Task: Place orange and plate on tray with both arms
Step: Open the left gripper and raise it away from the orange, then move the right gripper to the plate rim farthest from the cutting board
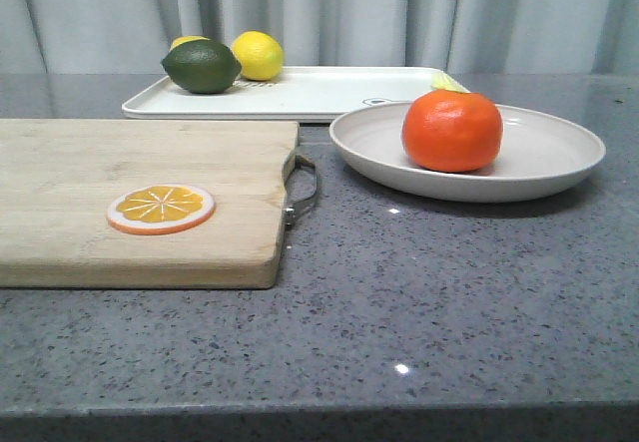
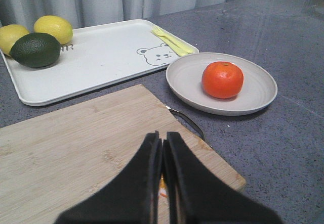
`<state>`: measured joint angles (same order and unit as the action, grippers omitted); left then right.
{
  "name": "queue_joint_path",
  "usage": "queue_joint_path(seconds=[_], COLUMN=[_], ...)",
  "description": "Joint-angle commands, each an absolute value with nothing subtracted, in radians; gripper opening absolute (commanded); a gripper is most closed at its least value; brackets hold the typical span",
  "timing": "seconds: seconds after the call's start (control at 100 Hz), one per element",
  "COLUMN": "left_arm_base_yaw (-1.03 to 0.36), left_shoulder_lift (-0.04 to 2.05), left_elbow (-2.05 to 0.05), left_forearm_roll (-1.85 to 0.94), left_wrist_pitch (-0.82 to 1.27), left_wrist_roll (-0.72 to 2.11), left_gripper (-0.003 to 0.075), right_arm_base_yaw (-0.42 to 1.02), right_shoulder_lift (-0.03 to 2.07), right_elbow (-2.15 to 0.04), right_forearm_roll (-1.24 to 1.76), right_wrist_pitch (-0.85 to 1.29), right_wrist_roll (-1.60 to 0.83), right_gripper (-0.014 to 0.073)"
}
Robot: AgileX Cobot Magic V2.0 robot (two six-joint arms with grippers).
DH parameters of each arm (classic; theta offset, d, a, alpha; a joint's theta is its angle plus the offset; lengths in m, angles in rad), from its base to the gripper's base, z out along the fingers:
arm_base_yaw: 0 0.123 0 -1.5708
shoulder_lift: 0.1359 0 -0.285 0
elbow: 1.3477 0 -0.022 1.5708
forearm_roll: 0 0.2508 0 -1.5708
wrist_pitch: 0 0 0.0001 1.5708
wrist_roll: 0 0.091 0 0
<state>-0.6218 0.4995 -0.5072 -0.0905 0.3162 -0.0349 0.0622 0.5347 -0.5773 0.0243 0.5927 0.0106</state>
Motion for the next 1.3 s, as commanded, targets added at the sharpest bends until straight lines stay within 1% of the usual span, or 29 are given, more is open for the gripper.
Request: queue_joint_path(seconds=[0.0, 0.05, 0.45, 0.65, 1.0, 1.29], left_arm_base_yaw=[-0.62, -0.62, -0.62, -0.62, -0.62, -0.62], left_shoulder_lift=[0.501, 0.501, 0.501, 0.501, 0.501, 0.501], left_elbow=[-0.533, -0.533, -0.533, -0.533, -0.533, -0.533], left_forearm_roll=[-0.091, -0.091, -0.091, -0.091, -0.091, -0.091], left_wrist_pitch=[0.236, 0.236, 0.236, 0.236, 0.236, 0.236], left_wrist_roll=[-0.038, -0.038, -0.038, -0.038, -0.038, -0.038], left_gripper=[-0.0018, -0.0018, -0.0018, -0.0018, -0.0018, -0.0018], right_arm_base_yaw=[0.064, 0.069, 0.12, 0.12, 0.121, 0.121], right_shoulder_lift=[0.617, 0.663, 1.119, 1.31, 1.501, 1.58], right_elbow=[-0.658, -0.695, -1.014, -1.128, -1.239, -1.26], right_forearm_roll=[0.049, 0.064, 0.113, 0.154, 0.192, 0.191], right_wrist_pitch=[0.558, 0.571, 0.787, 0.846, 0.864, 0.853], right_wrist_roll=[0.0, 0.0, 0.0, 0.0, 0.0, 0.0], right_gripper=[0.0337, 0.0353, 0.035, 0.035, 0.035, 0.035])
